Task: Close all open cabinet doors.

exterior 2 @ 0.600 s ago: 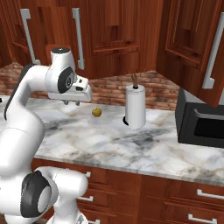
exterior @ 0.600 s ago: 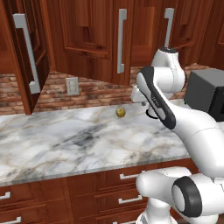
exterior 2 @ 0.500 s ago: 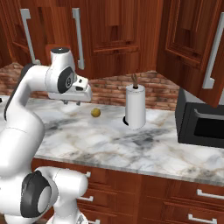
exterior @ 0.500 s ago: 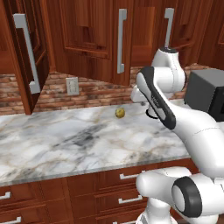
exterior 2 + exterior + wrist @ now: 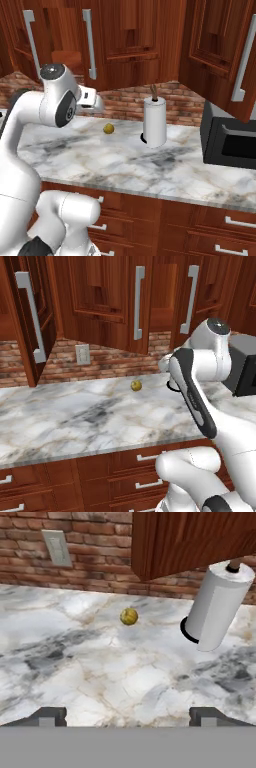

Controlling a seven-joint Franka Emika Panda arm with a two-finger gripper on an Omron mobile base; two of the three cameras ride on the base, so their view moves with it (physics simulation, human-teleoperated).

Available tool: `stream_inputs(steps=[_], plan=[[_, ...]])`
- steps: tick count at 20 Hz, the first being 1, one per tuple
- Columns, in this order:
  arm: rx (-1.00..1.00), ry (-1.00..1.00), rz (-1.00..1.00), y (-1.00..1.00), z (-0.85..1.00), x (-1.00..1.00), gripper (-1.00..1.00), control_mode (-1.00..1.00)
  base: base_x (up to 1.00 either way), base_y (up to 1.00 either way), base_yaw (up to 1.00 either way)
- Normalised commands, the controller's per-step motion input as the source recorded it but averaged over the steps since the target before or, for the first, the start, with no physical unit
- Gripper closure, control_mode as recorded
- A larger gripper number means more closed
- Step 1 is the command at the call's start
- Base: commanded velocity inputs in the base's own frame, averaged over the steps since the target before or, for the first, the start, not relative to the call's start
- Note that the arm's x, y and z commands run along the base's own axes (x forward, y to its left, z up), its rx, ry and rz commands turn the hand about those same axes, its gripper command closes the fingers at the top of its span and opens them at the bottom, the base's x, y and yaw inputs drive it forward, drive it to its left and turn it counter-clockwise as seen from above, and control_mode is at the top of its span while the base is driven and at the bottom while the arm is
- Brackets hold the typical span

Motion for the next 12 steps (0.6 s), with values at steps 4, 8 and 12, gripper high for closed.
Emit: stream_inputs(steps=[4,8,12], plan=[[0.01,-0.49,0.00,-0.41,0.28,-0.13,-1.00,-1.00,0.00,0.00,0.00],[0.05,-0.40,0.00,-0.51,0.29,0.00,-1.00,-1.00,0.00,0.00,0.00],[0.08,-0.36,0.00,-0.48,0.32,0.16,-1.00,-1.00,0.00,0.00,0.00]])
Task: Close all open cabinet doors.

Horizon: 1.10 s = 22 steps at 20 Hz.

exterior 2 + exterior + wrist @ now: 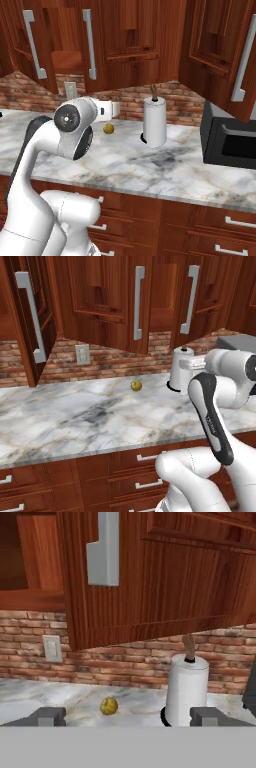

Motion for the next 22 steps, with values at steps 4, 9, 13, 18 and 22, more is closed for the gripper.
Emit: stream_inputs(steps=[4,9,13,18,22], plan=[[0.11,-0.36,0.01,-0.51,0.28,0.25,-1.00,-1.00,0.00,0.00,0.00],[0.13,-0.34,0.04,-0.52,0.17,0.27,-1.00,-1.00,0.00,0.00,0.00],[0.09,-0.23,0.08,-0.39,0.32,0.34,-1.00,-1.00,0.00,0.00,0.00],[0.00,-0.10,0.14,-0.34,0.41,0.07,-1.00,-1.00,0.00,0.00,0.00],[0.00,0.00,0.12,-0.06,0.34,0.25,-1.00,-1.00,0.00,0.00,0.00]])
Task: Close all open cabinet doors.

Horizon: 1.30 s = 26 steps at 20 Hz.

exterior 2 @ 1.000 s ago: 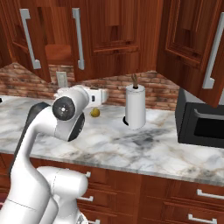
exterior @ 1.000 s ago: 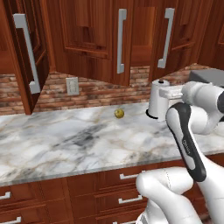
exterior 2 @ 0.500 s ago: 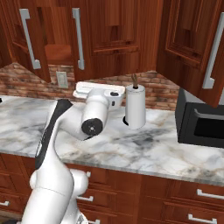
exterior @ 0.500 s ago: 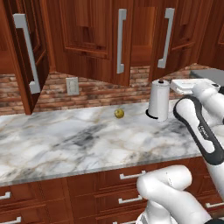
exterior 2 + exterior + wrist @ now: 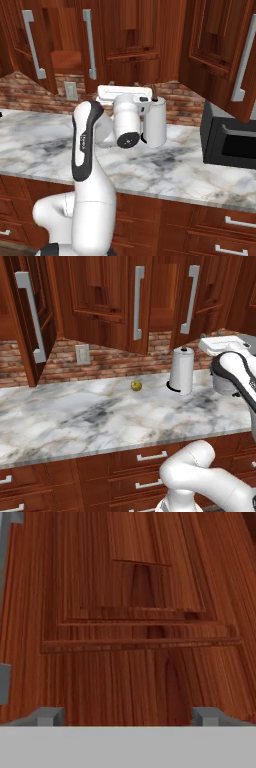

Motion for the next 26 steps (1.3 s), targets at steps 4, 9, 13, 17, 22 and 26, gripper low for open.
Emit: stream_inputs(steps=[4,9,13,17,22,26], plan=[[-0.01,0.00,0.09,0.00,0.01,0.32,-1.00,-1.00,0.00,0.00,0.00],[-0.03,0.00,0.06,0.05,0.00,0.34,-1.00,-1.00,0.00,0.00,0.00],[-0.04,0.00,0.01,0.30,0.00,0.31,-1.00,-1.00,0.00,0.00,0.00],[-0.04,0.00,0.00,0.45,0.00,0.36,-1.00,-1.00,0.00,0.00,0.00],[-0.03,0.00,0.00,0.36,0.00,0.39,-1.00,-1.00,0.00,0.00,0.00],[-0.02,0.00,-0.01,0.27,0.06,0.41,-1.00,-1.00,0.00,0.00,0.00]])
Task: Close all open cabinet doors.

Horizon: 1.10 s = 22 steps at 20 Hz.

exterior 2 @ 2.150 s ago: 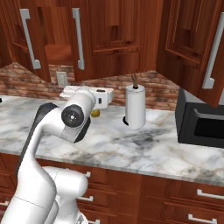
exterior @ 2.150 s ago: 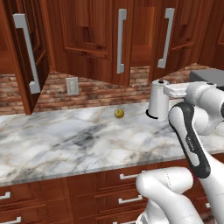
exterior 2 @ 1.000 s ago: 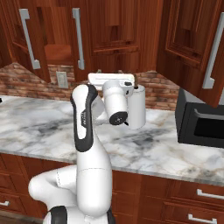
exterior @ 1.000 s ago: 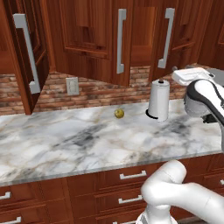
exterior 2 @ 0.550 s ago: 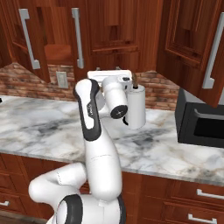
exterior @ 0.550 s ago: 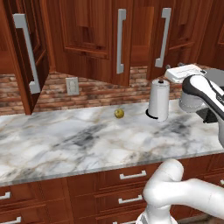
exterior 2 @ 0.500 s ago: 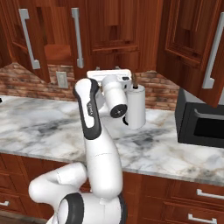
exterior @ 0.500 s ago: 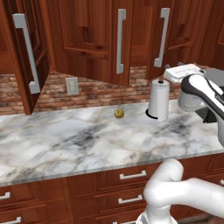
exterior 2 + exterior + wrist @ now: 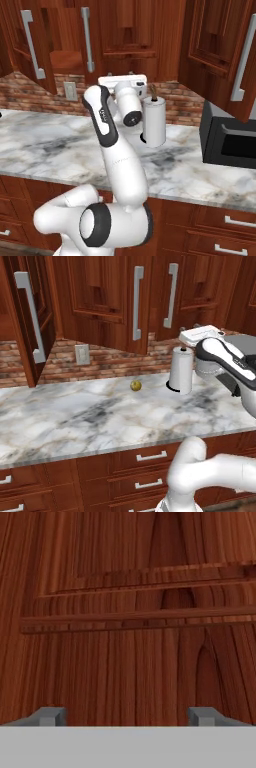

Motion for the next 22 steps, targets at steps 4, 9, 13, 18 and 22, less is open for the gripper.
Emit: stream_inputs(steps=[4,9,13,18,22], plan=[[0.00,0.00,-0.02,0.20,0.15,0.38,-1.00,-1.00,0.00,0.00,0.00],[0.00,0.00,-0.03,0.16,0.24,0.36,-1.00,-1.00,0.00,0.00,0.00],[0.00,0.04,-0.02,0.08,0.33,0.21,-1.00,-1.00,0.00,0.00,0.00],[-0.02,0.04,-0.03,0.02,0.38,0.03,-1.00,-1.00,0.00,0.00,0.00],[-0.06,0.09,-0.01,-0.05,0.34,-0.52,-1.00,-1.00,0.00,0.00,0.00]])
